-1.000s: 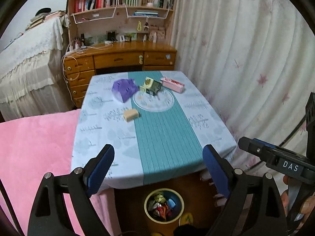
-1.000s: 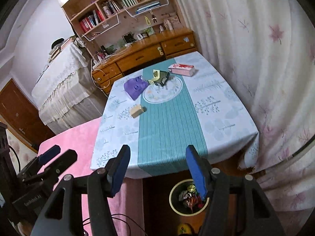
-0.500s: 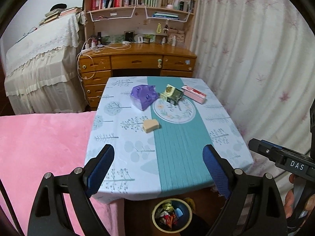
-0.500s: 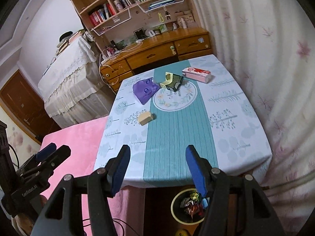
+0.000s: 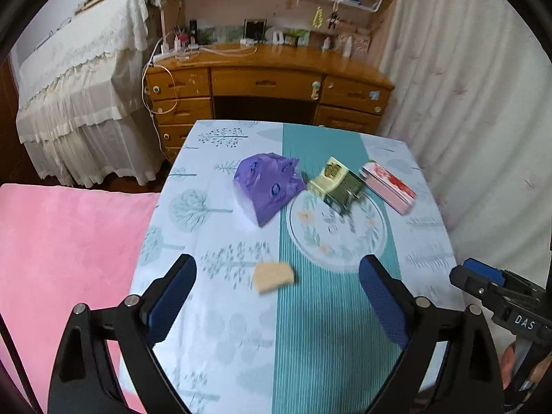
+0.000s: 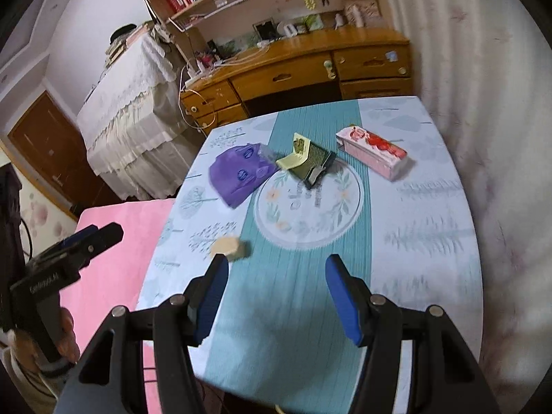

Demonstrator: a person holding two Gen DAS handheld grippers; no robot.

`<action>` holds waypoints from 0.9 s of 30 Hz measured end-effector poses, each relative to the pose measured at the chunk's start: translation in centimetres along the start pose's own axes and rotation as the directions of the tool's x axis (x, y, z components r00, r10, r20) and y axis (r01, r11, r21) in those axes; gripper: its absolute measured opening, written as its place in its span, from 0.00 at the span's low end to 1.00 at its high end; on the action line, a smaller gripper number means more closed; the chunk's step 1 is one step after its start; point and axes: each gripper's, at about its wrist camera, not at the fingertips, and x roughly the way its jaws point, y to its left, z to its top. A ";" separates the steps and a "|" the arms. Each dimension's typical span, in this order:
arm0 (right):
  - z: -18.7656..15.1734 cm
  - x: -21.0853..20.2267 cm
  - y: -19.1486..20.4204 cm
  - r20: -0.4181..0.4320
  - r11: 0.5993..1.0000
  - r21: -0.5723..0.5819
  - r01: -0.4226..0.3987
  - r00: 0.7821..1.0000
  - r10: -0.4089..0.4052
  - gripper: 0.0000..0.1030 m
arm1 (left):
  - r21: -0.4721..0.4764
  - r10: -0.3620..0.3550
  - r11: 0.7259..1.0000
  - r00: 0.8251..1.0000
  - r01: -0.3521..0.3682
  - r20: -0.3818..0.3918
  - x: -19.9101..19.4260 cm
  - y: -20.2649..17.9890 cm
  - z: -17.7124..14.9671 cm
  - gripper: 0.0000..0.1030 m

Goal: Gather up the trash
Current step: 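Grasp purple plastic pack with left gripper while right gripper grasps green-yellow box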

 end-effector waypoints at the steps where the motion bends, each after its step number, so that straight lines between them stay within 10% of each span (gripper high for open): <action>1: 1.2 1.2 -0.8 -0.014 1.000 -0.005 -0.010 1.000 0.009 0.57 | -0.002 0.006 1.000 1.000 -0.006 -0.010 0.9 -0.2 0.6 0.93; 14: 12.7 16.2 -6.0 -0.154 0.993 -0.109 -0.040 0.988 0.023 0.57 | 0.098 0.096 0.992 0.981 -0.080 -0.166 16.3 -0.7 9.6 0.99; 27: 15.4 24.4 -6.4 -0.273 0.981 -0.166 -0.105 0.960 0.057 0.57 | 0.120 0.043 0.993 0.938 -0.001 -0.345 26.8 1.9 12.6 0.99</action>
